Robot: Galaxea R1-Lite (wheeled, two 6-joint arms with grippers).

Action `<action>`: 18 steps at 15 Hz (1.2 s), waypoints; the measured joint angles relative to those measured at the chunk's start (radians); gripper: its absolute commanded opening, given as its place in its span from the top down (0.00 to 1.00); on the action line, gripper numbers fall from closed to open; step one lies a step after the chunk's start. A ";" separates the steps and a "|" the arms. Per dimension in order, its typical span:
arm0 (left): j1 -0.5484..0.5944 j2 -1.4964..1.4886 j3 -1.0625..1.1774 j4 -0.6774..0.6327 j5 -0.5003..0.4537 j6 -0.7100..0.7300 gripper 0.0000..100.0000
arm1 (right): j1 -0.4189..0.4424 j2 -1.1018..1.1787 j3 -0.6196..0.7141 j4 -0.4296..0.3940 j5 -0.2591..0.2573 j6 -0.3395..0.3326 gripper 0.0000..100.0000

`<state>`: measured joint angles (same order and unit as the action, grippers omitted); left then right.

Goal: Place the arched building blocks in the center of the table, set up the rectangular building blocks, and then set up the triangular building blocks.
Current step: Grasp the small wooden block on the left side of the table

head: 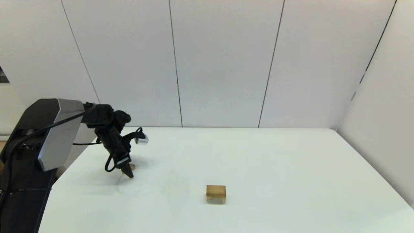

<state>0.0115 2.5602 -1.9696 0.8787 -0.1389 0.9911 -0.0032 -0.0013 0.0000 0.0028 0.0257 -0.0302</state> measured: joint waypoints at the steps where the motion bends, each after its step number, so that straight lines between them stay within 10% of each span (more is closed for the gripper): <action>1: -0.001 0.000 0.000 0.000 0.000 0.000 0.00 | 0.000 0.000 0.000 0.000 0.000 0.000 0.00; 18: 0.027 0.003 -0.001 -0.037 0.027 0.009 0.00 | 0.000 0.000 0.000 0.000 0.000 0.000 0.00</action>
<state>0.0389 2.5636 -1.9711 0.8417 -0.1115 1.0002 -0.0032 -0.0013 0.0000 0.0028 0.0253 -0.0302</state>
